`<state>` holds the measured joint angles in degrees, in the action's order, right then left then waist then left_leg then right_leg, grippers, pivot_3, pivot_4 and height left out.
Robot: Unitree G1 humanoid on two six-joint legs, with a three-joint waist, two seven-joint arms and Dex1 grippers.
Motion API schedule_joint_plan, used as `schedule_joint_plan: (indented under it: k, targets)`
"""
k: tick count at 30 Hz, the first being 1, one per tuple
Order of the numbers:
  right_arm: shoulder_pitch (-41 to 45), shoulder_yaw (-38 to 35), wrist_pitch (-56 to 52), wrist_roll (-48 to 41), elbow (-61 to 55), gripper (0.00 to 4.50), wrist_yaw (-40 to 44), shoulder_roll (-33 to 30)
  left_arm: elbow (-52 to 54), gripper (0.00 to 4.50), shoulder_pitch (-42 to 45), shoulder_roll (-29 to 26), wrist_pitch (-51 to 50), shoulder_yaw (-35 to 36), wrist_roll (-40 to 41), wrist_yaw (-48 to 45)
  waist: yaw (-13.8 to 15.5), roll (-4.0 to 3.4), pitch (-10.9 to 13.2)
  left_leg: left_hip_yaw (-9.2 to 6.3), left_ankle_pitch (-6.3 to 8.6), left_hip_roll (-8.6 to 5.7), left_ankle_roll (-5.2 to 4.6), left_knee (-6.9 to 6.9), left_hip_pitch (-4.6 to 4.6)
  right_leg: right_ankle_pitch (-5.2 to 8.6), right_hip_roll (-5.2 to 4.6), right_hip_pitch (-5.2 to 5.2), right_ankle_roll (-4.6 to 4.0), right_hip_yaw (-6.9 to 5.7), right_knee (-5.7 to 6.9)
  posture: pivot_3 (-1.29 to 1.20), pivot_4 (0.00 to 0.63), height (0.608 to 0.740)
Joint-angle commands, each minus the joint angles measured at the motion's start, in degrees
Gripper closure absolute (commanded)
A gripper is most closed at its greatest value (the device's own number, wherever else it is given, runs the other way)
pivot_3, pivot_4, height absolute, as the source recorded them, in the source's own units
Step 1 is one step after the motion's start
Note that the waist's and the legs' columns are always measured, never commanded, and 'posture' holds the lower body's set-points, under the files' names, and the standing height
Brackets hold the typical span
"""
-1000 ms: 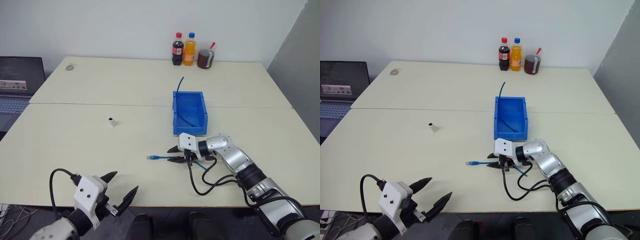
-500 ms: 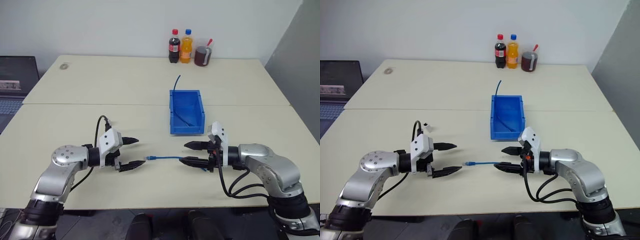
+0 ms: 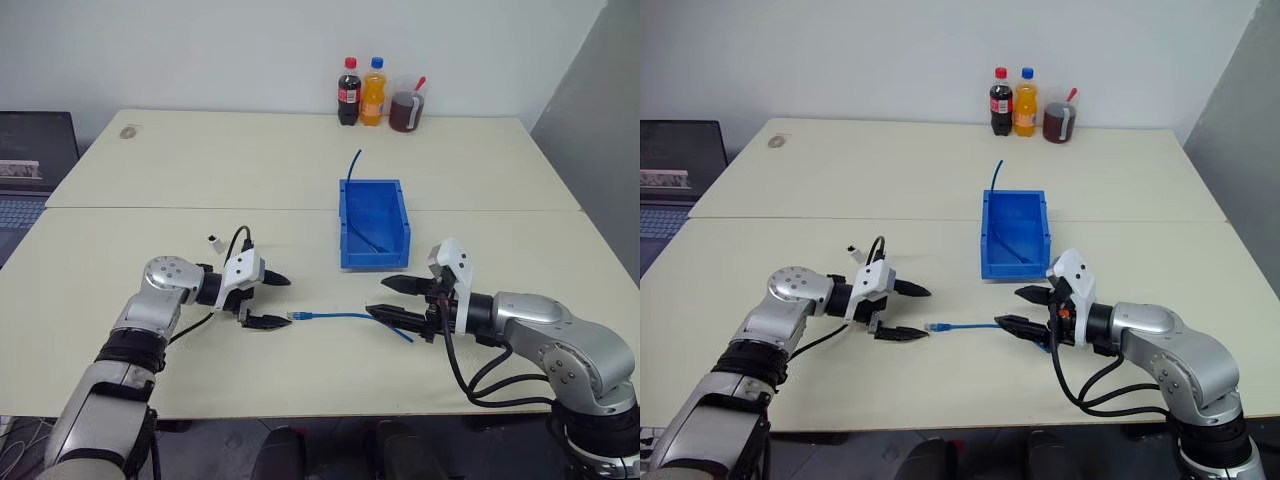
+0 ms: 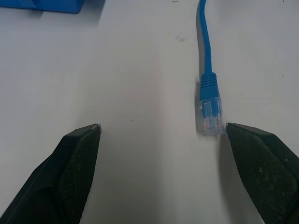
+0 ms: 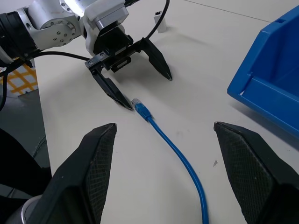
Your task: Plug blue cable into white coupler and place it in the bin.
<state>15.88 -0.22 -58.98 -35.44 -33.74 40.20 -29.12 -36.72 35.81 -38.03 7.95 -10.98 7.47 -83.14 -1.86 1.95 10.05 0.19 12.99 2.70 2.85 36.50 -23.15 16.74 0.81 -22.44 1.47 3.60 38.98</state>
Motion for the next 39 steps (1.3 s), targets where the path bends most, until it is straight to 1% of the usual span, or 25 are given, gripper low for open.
schedule_joint_plan:
  k: [1,6,10,14,19,22,26,29,30,32,36,39]
  targets:
    - [-1.57,-2.64,0.68,-2.47,-3.93,0.96,-0.41,-1.9,-2.01,0.0,1.74,0.23,2.45,0.21,-0.88,-0.9,0.02,0.0,0.0,-0.01,0.0,0.0,0.0,0.0,-0.01,0.0,0.0,0.0,0.0,0.0,-0.01,0.0,0.15,0.74]
    - [-4.35,-3.51,0.93,-3.97,-5.17,0.96,-1.08,-3.64,-2.98,0.0,0.74,0.85,4.42,-0.54,-2.22,-0.91,0.01,0.01,-0.01,-0.03,0.0,0.01,0.0,0.0,-0.04,0.0,0.0,-0.03,0.0,-0.02,0.02,0.0,0.15,0.74]
    - [-4.67,-3.56,1.3,-4.61,-4.59,0.96,-1.35,-4.31,-2.94,0.0,0.56,2.07,4.54,-1.12,-2.96,-0.14,0.02,0.02,-0.02,-0.03,0.0,0.01,0.0,0.06,-0.03,-0.01,0.0,-0.01,0.02,-0.02,0.04,0.0,0.15,0.74]
    - [-3.88,-3.33,1.38,-5.08,-3.65,0.96,-1.62,-4.99,0.2,0.0,-1.18,3.11,3.07,-1.5,-2.12,-0.87,0.1,0.03,-0.03,-0.04,0.0,0.0,0.0,0.13,-0.03,-0.02,-0.01,0.05,0.04,-0.02,0.03,0.0,0.15,0.74]
    - [-3.17,-3.26,1.45,-5.32,-2.93,0.96,-1.44,-6.06,3.79,0.0,-3.64,3.03,1.67,-1.6,-1.57,-1.72,0.07,0.04,-0.04,-0.03,0.0,-0.01,0.0,0.14,-0.03,-0.02,-0.04,0.06,0.05,-0.01,0.0,0.0,0.15,0.74]
    - [-3.02,-3.36,1.42,-5.58,-2.66,0.91,-1.4,-6.48,5.13,0.51,-4.62,2.13,1.33,-2.27,-2.19,-2.81,0.06,0.04,-0.04,-0.04,0.0,0.0,0.0,0.14,-0.02,-0.02,-0.03,0.06,0.05,0.0,0.01,0.0,0.15,0.74]
    - [-3.09,-3.12,1.46,-5.34,-2.71,0.91,-1.32,-7.2,4.98,1.38,-4.33,1.0,0.59,-2.95,-2.99,-4.1,0.05,0.03,-0.05,-0.04,0.0,0.0,0.0,0.14,0.0,-0.02,-0.02,0.07,0.05,0.0,0.02,0.0,0.15,0.74]
    - [-3.18,-3.16,1.48,-5.56,-2.77,0.91,-1.28,-7.39,5.59,1.92,-4.1,-0.04,-0.1,-3.44,-2.93,-5.61,-0.09,0.04,-0.05,-0.03,0.0,0.0,-0.01,0.14,0.02,-0.02,-0.01,0.08,0.05,0.0,0.02,0.0,0.15,0.74]
    - [-3.23,-3.24,1.45,-5.74,-2.77,0.91,-1.3,-7.31,5.28,2.18,-4.02,-0.25,0.34,-3.54,-3.27,-5.48,-0.16,0.03,-0.05,-0.02,0.0,0.01,-0.01,0.13,0.03,-0.02,0.0,0.08,0.05,0.01,0.02,0.0,0.15,0.74]
    - [-3.42,-3.36,1.43,-5.92,-2.84,0.91,-1.36,-7.18,4.28,2.48,-3.79,-0.53,1.74,-3.75,-4.4,-4.34,-0.21,0.03,-0.05,0.0,0.0,0.02,-0.01,0.12,0.06,-0.02,0.01,0.08,0.05,0.04,0.03,0.0,0.15,0.74]
    - [-3.67,-3.05,1.7,-5.5,-2.64,0.91,-1.6,-7.31,3.07,3.23,-3.91,-1.19,4.6,-4.47,-5.71,-3.72,-0.19,0.03,-0.06,-0.01,0.0,0.02,-0.01,0.12,0.08,-0.02,0.01,0.1,0.05,0.04,0.03,0.0,0.15,0.74]
    - [-3.71,-2.86,1.83,-5.43,-2.49,0.91,-1.76,-7.27,3.12,3.79,-4.43,-0.88,4.62,-4.69,-5.4,-3.46,-0.19,0.03,-0.08,0.0,0.0,0.03,-0.01,0.12,0.15,-0.02,0.01,0.15,0.05,0.05,0.04,0.0,0.15,0.74]
